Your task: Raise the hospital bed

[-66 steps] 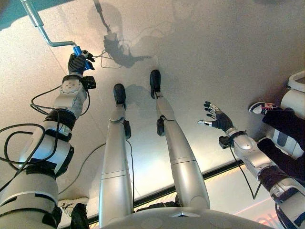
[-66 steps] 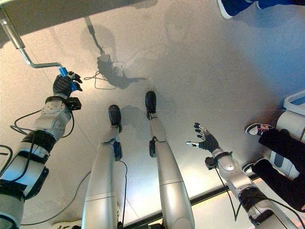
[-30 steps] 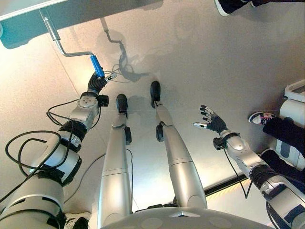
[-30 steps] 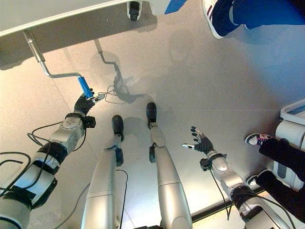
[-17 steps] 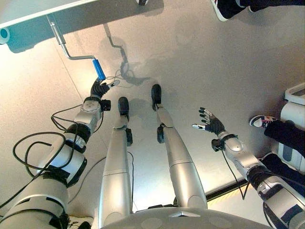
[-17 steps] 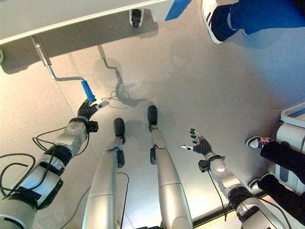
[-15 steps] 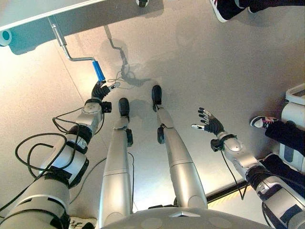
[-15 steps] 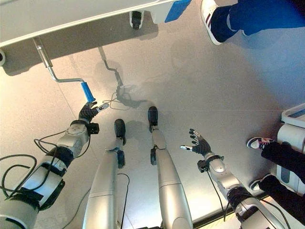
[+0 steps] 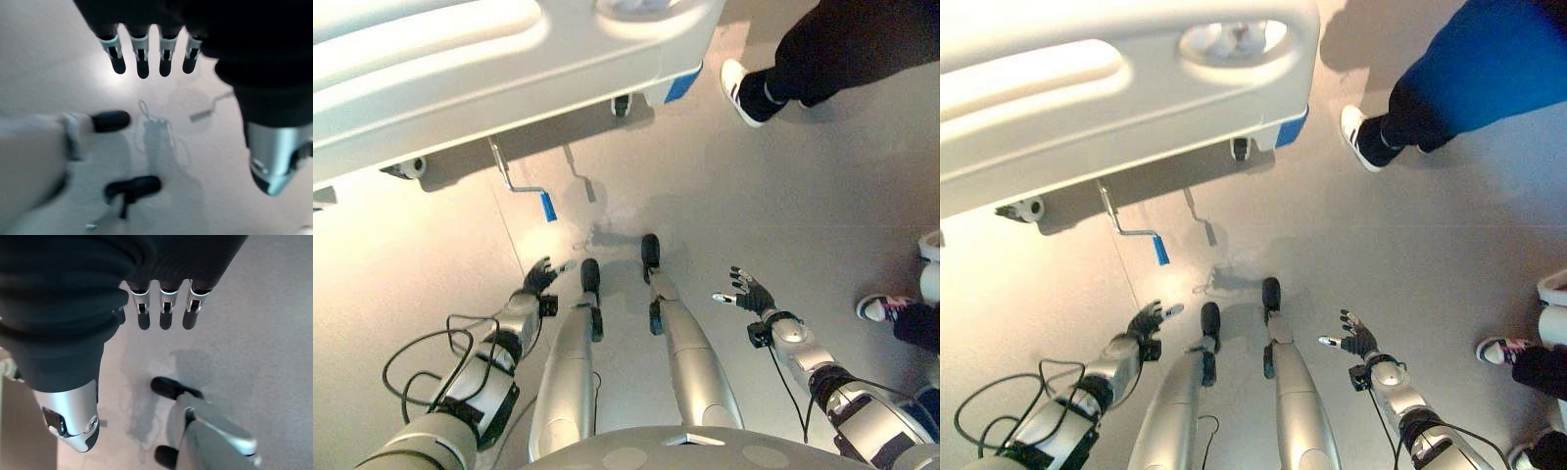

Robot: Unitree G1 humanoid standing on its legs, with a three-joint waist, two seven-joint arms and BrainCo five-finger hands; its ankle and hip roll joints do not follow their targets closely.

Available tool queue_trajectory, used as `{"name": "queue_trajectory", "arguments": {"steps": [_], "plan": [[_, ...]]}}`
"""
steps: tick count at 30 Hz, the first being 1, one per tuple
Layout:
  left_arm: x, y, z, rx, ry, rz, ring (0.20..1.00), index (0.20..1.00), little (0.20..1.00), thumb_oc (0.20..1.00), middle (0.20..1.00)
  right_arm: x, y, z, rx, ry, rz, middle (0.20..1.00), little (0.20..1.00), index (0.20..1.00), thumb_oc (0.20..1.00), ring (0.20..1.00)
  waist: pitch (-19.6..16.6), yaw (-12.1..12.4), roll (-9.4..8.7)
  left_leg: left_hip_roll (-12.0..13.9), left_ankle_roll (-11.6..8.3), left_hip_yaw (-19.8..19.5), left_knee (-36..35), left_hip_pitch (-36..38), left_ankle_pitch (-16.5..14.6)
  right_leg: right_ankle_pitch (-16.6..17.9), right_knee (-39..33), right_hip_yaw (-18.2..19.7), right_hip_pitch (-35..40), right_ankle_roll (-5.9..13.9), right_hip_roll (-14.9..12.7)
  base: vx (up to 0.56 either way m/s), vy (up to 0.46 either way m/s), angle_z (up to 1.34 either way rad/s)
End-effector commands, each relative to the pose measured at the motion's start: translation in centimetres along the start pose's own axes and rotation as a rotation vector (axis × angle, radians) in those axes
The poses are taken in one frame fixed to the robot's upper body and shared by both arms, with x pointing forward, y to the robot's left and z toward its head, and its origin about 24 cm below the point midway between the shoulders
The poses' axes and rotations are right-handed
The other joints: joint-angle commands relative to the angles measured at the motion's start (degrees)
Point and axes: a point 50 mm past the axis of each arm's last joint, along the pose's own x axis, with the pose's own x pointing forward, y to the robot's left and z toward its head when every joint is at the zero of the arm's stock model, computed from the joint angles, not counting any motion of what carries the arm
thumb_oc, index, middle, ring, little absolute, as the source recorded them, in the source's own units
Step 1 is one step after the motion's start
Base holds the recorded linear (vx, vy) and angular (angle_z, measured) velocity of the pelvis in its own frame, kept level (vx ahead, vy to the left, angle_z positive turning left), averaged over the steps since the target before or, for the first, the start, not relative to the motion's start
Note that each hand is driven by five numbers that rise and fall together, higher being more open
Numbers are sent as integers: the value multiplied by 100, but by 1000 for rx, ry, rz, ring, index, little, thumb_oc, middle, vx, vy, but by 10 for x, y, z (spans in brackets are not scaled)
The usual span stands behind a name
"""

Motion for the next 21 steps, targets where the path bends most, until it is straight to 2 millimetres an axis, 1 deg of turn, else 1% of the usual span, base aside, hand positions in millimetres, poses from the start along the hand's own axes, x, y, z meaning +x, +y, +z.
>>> {"name": "queue_trajectory", "arguments": {"steps": [1, 3, 5, 7, 8, 9, 12, 14, 20, 21], "plan": [[-2, 1, -11, 21, 17, -9, 1000, 1000, 1000, 1000, 1000, -3, -16, -11, -8, 59, -49, 1000, 1000, 1000, 1000, 1000, 16, 48, 168, -227, -2, -198, -959, 808, 360, -325, -50, -360, 830, 250, 243, 48, -20, 16], [-6, 3, -27, 53, 58, -16, 1000, 1000, 1000, 1000, 1000, -5, -13, -22, 4, 102, -50, 1000, 1000, 1000, 1000, 1000, -77, 110, 191, -236, -12, -208, -1149, 1129, 406, -349, -158, -354, 1128, 248, 257, 56, -12, 13], [-12, 5, -49, 87, 126, -18, 1000, 1000, 1000, 1000, 1000, -9, -10, -33, 9, 145, -47, 1000, 1000, 1000, 1000, 1000, -163, 171, 206, -248, -18, -245, -1327, 1461, 464, -363, -243, -355, 1452, 253, 273, 58, -18, 9], [-17, 4, -64, 87, 157, -31, 1000, 1000, 1000, 1000, 1000, -13, -9, -44, 11, 193, -42, 1000, 1000, 1000, 1000, 1000, -246, 233, 244, -249, -27, -277, -1472, 1790, 503, -393, -325, -366, 1780, 255, 283, 88, -18, 2], [-23, 7, -79, 111, 204, -35, 1000, 1000, 1000, 1000, 1000, -17, -5, -55, 23, 232, -37, 1000, 1000, 1000, 1000, 1000, -325, 269, 270, -234, -45, -278, -1588, 2088, 540, -431, -398, -369, 2089, 250, 294, 84, -11, 2], [-23, 7, -79, 112, 204, -35, 1000, 1000, 1000, 1000, 1000, -17, -5, -55, 23, 232, -37, 1000, 1000, 1000, 1000, 1000, -314, 271, 269, -233, -45, -277, -1594, 2103, 541, -430, -402, -368, 2102, 250, 294, 90, -12, 5], [-32, 6, -100, 144, 266, -51, 1000, 1000, 1000, 1000, 1000, -26, -3, -72, 16, 305, -29, 1000, 1000, 1000, 1000, 1000, -442, 332, 338, -233, -65, -307, -1740, 2504, 582, -491, -499, -382, 2478, 255, 295, 54, -14, 9], [-38, 6, -112, 142, 299, -59, 1000, 1000, 1000, 1000, 1000, -30, 1, -79, 13, 330, -18, 1000, 1000, 1000, 1000, 1000, -551, 354, 360, -223, -80, -322, -1867, 2758, 606, -511, -605, -396, 2734, 254, 303, 52, -7, 13], [-60, 7, -150, 121, 418, -74, 1000, 1000, 1000, 1000, 1000, -50, 11, -110, 40, 455, 14, 1000, 1000, 1000, 1000, 1000, -988, 411, 391, -173, -100, -292, -2202, 3423, 663, -587, -736, -396, 3332, 267, 357, 66, 3, 0], [-66, 10, -158, 105, 447, -68, 1000, 1000, 1000, 1000, 1000, -57, 14, -119, 45, 496, 26, 1000, 1000, 1000, 1000, 1000, -1133, 425, 395, -164, -103, -304, -2281, 3612, 672, -611, -785, -393, 3530, 272, 373, 78, 0, -1]]}}
